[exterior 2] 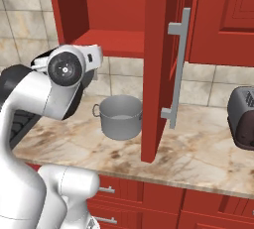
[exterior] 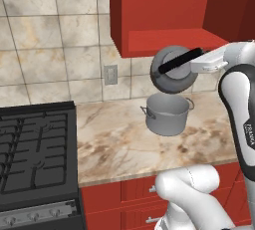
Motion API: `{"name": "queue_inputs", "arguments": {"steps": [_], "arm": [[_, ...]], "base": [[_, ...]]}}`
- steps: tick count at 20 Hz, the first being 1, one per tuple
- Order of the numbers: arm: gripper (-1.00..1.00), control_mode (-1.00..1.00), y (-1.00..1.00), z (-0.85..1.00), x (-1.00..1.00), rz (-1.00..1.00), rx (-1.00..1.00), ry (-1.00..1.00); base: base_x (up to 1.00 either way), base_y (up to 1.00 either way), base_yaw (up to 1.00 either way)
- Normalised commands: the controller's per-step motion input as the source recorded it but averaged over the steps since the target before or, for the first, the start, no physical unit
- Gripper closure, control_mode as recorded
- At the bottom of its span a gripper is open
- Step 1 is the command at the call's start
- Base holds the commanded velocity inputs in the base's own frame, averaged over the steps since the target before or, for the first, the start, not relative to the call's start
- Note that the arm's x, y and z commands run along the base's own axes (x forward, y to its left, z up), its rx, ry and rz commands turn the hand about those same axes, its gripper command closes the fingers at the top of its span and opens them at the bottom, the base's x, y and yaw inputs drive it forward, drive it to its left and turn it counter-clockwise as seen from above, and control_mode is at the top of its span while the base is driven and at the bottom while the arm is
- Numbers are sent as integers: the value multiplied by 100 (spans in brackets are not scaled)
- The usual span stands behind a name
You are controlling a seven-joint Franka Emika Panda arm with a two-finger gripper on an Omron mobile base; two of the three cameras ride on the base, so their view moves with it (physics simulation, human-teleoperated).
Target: Pick the kettle from the cabinet and place it on a stove burner. Then pick the pot from the counter and place it on another stove burner. Finally, turn both burners on.
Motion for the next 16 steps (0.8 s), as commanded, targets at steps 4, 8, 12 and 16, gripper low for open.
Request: {"name": "queue_inputs", "arguments": {"steps": [4, 8, 12, 16], "arm": [[100, -100, 3, -19, -19, 0, 0, 6], [100, -100, 5, -12, -18, 0, 0, 3], [100, -100, 5, -2, -4, 1, 0, 0], [100, -100, 0, 0, 0, 0, 0, 0]], "base": [[0, 0, 0], [0, 0, 0], [0, 0, 0], [0, 0, 0]]}}
